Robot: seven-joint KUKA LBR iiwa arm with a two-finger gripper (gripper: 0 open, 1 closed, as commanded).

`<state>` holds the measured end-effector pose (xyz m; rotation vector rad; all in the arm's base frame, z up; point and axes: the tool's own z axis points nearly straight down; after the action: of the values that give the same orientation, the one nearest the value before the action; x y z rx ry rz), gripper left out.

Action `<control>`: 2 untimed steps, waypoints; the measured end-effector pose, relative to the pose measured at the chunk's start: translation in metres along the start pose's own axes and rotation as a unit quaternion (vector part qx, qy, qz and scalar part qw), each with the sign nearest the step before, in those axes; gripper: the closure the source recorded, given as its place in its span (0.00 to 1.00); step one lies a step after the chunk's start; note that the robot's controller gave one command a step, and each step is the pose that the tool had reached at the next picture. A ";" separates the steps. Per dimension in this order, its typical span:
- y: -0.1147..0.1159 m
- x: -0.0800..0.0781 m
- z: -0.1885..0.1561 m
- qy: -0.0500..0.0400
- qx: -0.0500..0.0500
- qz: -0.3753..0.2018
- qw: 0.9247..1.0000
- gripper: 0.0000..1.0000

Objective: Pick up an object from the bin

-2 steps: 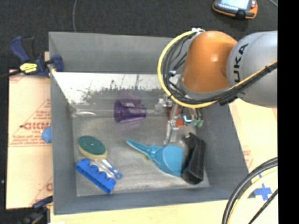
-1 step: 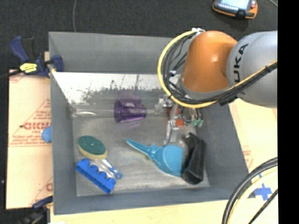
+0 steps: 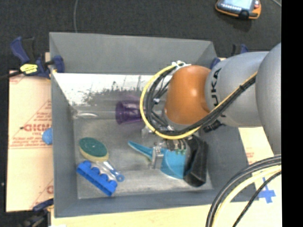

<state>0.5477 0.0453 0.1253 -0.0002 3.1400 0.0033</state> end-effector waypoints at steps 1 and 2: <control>-0.007 0.016 0.029 -0.008 0.002 -0.021 1.000 0.00; 0.007 -0.043 0.054 -0.006 0.000 0.024 1.000 0.00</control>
Offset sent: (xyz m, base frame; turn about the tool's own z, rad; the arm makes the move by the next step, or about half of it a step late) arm 0.0434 0.0080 -0.0545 0.0492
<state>0.5910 0.0520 0.0713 0.0740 3.1262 0.0023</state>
